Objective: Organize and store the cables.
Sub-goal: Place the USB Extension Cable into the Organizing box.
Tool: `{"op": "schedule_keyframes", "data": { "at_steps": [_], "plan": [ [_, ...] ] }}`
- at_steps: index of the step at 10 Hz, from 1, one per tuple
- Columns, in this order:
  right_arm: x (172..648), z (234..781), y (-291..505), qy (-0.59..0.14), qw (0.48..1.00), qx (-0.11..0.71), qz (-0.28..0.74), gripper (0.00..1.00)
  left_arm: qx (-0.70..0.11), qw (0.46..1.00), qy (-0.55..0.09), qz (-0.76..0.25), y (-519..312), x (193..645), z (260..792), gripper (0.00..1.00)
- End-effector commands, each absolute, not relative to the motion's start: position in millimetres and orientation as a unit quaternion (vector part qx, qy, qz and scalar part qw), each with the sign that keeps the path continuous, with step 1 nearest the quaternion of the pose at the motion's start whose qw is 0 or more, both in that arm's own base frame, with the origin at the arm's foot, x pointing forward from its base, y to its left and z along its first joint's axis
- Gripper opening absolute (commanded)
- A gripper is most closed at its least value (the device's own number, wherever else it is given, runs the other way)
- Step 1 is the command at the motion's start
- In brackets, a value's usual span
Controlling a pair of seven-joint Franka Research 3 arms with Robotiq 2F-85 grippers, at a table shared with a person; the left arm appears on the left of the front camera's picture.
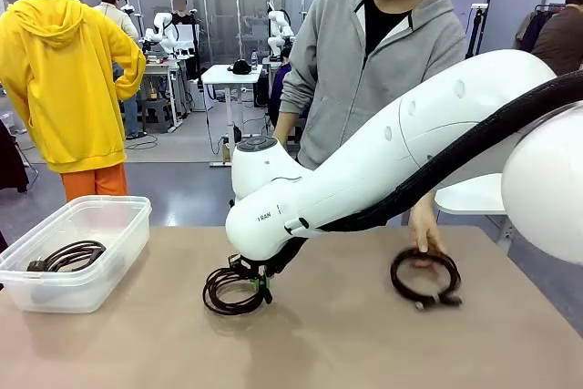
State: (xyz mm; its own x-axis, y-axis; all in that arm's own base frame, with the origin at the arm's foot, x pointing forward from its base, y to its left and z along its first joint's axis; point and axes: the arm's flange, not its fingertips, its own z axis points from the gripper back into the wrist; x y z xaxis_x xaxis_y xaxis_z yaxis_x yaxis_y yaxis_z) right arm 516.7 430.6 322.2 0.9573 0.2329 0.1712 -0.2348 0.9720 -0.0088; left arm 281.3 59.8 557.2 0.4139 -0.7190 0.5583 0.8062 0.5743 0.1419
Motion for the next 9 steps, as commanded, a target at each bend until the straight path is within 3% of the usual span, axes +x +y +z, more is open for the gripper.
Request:
{"op": "schedule_keyframes", "data": {
  "at_steps": [1, 2, 4, 5, 6, 9],
  "plan": [
    [506, 329, 427, -0.091, 0.991, 0.003, 0.096, 0.67, -0.071, 0.841, -0.291, -0.450, 58, 282, 557, 1.00],
    [504, 335, 422, -0.098, 0.991, 0.003, 0.095, 1.00, -0.071, 0.841, -0.291, -0.450, 58, 282, 557, 1.00],
    [500, 347, 406, -0.095, 0.991, 0.017, 0.097, 1.00, -0.071, 0.841, -0.291, -0.450, 58, 282, 557, 1.00],
    [500, 356, 393, -0.099, 0.990, 0.028, 0.096, 0.90, -0.071, 0.841, -0.291, -0.450, 58, 282, 557, 1.00],
    [498, 368, 378, -0.107, 0.989, 0.040, 0.091, 0.99, -0.071, 0.841, -0.291, -0.450, 58, 282, 557, 1.00],
    [481, 413, 314, -0.126, 0.979, 0.073, 0.145, 1.00, -0.071, 0.841, -0.291, -0.450, 58, 282, 557, 1.00]
  ]
}}
